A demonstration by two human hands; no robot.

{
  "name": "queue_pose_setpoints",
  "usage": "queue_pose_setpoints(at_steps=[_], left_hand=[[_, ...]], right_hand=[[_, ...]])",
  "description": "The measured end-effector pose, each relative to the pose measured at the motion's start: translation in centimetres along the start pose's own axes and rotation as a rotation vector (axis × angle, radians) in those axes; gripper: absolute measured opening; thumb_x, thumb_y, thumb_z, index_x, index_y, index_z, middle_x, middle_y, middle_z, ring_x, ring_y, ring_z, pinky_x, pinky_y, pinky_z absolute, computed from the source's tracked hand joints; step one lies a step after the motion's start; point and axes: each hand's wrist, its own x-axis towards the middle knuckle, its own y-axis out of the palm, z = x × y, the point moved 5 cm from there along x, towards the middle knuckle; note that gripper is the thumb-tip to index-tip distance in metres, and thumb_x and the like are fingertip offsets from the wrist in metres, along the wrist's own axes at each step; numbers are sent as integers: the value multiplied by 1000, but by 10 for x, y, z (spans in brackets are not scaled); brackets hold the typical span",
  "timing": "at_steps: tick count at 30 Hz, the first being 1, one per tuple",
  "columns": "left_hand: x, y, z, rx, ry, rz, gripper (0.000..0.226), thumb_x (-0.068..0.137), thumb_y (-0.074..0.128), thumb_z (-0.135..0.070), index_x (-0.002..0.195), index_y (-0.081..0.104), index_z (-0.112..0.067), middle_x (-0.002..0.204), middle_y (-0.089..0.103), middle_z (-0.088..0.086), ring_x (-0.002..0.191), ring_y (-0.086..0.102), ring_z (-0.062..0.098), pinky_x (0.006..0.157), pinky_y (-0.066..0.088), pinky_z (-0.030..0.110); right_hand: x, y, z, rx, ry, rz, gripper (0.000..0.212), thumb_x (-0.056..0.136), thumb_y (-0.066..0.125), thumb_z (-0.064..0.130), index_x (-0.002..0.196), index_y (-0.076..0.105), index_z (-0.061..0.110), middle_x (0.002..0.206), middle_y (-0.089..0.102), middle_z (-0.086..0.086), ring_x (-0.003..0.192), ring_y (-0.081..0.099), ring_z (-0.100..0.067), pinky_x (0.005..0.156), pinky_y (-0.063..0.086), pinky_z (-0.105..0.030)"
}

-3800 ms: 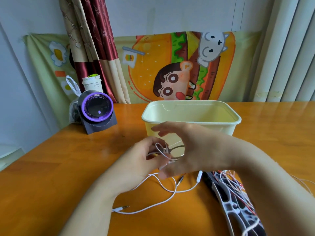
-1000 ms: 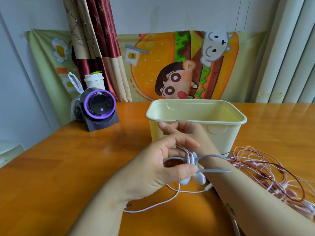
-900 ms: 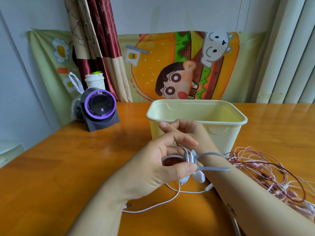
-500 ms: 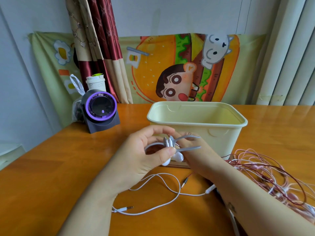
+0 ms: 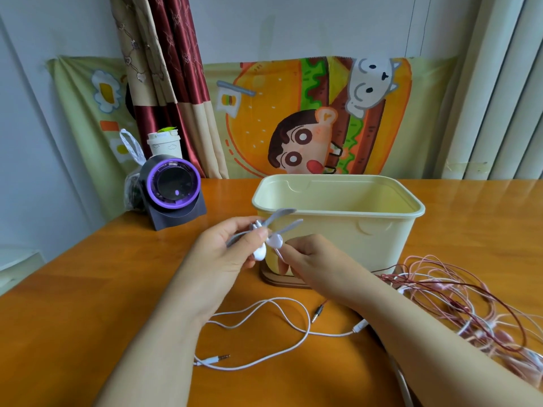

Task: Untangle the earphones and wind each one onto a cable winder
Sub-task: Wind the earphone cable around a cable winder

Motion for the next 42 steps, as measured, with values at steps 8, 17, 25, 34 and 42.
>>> queue_pose_setpoints(at_steps=[8,17,25,34,42], left_hand=[[1,11,10,-324,-95,-208,9,93,58,-18,94,66,-19,76,67,-5,64,52,3,66,40,22],[-5,29,9,-457,-83,-219,9,94,57,-21,99,65,-20,87,76,-2,77,66,2,74,42,24],[-3,31,10,-526,-46,-284,11,95,55,-19,96,66,-16,83,74,-4,71,66,2,71,44,22],[0,32,23,-660,-196,-233,29,97,52,-30,104,70,-9,92,73,3,88,64,15,78,45,25],[0,34,25,-674,-220,-235,35,96,54,-33,121,66,-12,108,73,3,99,64,13,84,44,27]], right_hand=[[-3,-23,13,-226,-105,-312,24,96,48,17,117,60,20,103,67,4,90,60,-11,76,45,-22],[-11,-9,27,169,-169,-379,8,84,69,16,88,63,20,75,70,5,71,66,-8,69,56,-30],[-10,-9,21,393,-129,-348,19,83,72,19,96,59,16,78,73,-1,67,66,-10,68,57,-31],[-13,-6,26,61,-271,-416,25,81,72,9,98,65,25,76,67,13,69,63,-6,64,51,-16],[-12,-10,26,96,-298,-409,18,82,73,13,98,69,20,68,63,16,66,63,-3,63,50,-14]])
